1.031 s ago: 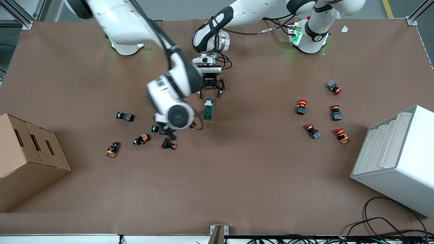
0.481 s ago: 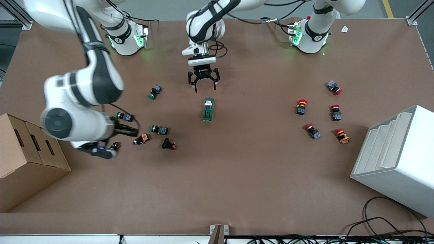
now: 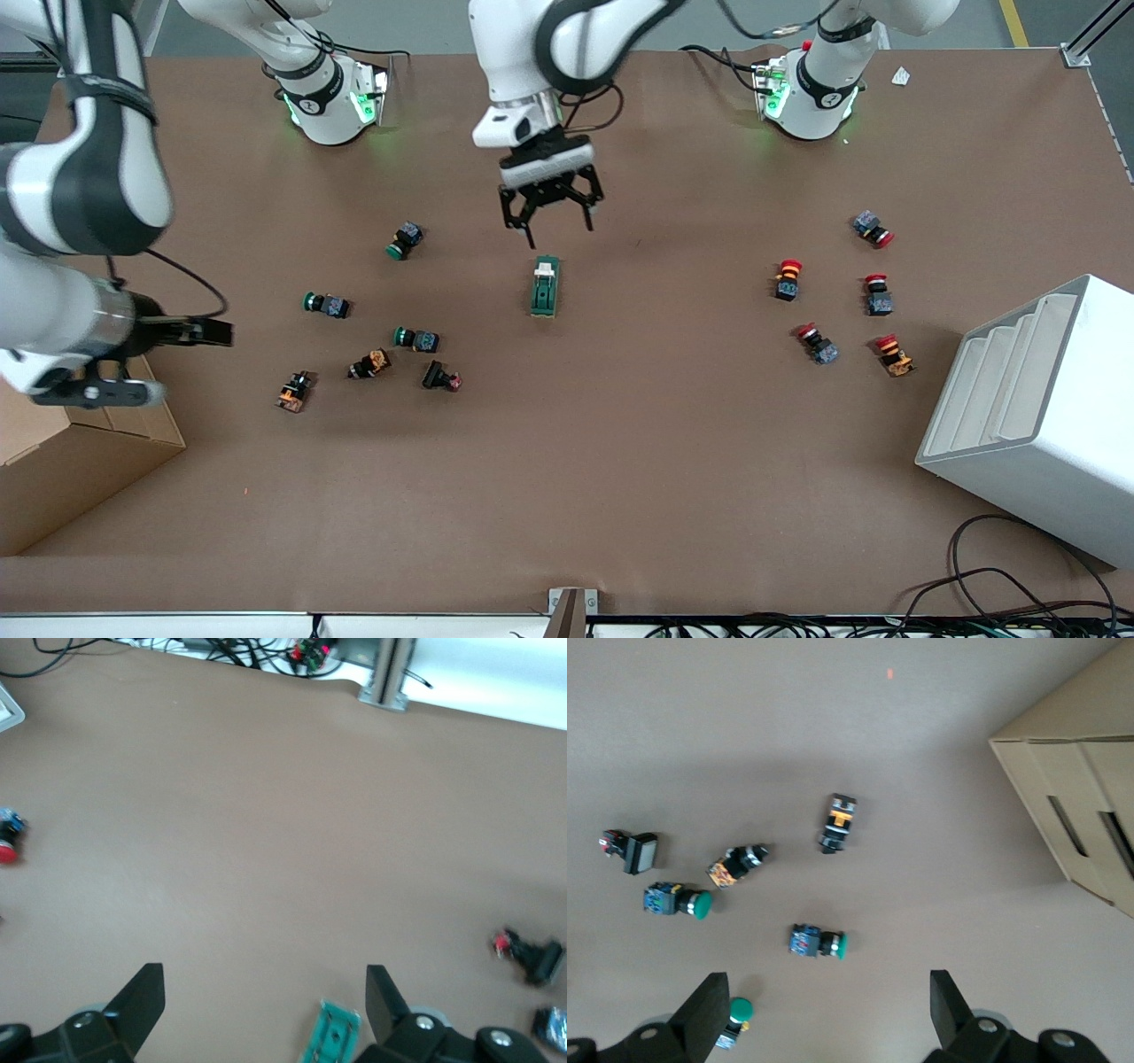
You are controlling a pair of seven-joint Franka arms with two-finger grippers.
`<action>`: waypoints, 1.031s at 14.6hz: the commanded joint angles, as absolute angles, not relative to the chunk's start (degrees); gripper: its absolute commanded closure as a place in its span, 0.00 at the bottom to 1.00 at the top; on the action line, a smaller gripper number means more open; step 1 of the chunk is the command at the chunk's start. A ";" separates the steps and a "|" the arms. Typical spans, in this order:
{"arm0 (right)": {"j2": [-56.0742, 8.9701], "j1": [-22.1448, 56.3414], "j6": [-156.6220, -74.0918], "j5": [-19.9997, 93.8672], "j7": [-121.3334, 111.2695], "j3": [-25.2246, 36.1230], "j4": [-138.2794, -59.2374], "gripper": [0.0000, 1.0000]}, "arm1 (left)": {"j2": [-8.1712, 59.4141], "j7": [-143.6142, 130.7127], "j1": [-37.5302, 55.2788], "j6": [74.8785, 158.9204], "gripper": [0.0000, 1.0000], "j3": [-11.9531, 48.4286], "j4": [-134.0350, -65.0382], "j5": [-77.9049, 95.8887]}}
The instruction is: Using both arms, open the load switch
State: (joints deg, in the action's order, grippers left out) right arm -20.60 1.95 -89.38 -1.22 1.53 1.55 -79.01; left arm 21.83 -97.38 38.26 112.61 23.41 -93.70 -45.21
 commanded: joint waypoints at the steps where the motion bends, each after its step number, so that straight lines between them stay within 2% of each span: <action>1: -16.71 -0.70 -87.63 -2.02 0.00 0.18 -81.65 0.00 | 18.82 -86.18 30.09 112.41 0.00 23.91 -90.89 -36.25; 7: -16.35 -1.67 -87.36 -1.23 -0.88 0.00 -79.89 0.00 | 14.77 -51.98 14.44 100.56 0.00 23.91 -82.80 -22.96; 10: -16.70 -1.67 -87.19 -1.40 -1.14 -0.17 -78.14 0.00 | 11.61 -41.97 6.36 97.14 0.00 23.82 -82.79 -17.69; 13: -16.70 -1.58 -81.40 -1.58 -1.14 -0.18 -74.37 0.00 | 7.92 -28.52 -2.17 95.98 0.00 23.56 -83.05 -10.48; 15: -16.70 -1.76 -80.25 -1.50 -1.14 -0.17 -73.30 0.00 | 5.02 -19.38 -3.34 93.71 0.00 20.33 -84.28 -8.97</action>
State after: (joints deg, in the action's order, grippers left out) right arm -17.58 -0.67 -81.72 -1.18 -0.45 0.77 -74.15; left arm 8.73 -26.23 -2.56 96.20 22.59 -82.46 -11.02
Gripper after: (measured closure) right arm 0.000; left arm 0.000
